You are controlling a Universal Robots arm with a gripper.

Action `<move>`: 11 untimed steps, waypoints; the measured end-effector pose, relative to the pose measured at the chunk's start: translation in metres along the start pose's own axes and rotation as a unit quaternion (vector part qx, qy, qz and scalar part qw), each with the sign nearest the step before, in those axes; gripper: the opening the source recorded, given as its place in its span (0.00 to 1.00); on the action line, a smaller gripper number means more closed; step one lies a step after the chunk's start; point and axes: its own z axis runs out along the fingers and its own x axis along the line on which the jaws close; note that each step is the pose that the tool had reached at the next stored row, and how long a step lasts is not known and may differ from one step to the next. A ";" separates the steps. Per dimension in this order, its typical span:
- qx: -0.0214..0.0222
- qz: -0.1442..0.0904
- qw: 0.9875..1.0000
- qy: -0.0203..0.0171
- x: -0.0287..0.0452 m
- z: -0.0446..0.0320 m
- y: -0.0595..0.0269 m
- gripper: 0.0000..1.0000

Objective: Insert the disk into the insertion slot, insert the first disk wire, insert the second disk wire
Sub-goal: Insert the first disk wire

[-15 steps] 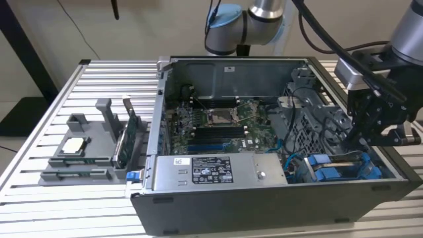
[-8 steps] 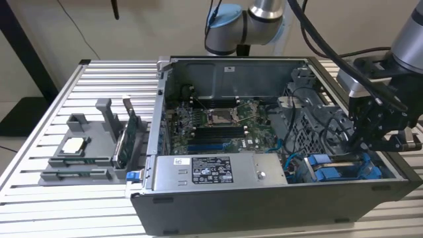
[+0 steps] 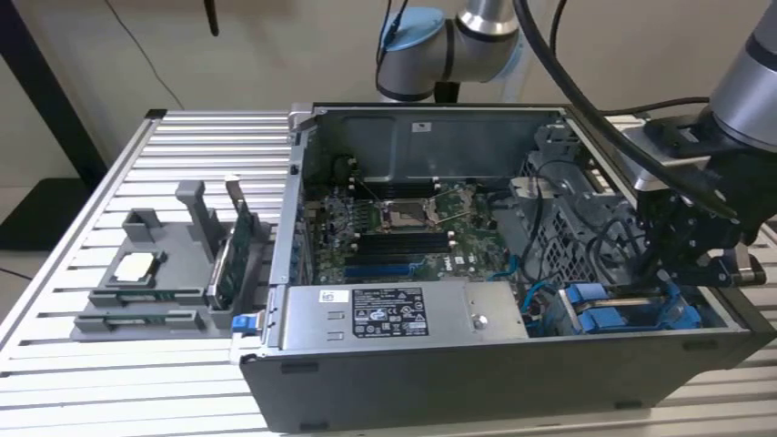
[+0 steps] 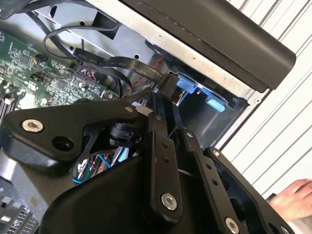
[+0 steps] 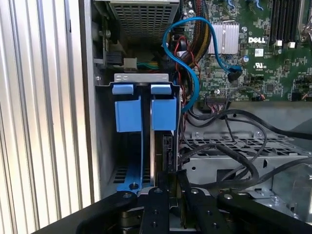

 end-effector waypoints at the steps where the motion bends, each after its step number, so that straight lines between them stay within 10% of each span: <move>1: 0.000 0.000 1.000 0.000 0.0000 0.0000 -0.0002 0.19; 9: 0.000 0.000 1.000 0.000 -0.0001 -0.0026 -0.0005 0.19; 11: 0.001 -0.001 1.000 0.006 -0.0003 -0.0029 -0.0005 0.19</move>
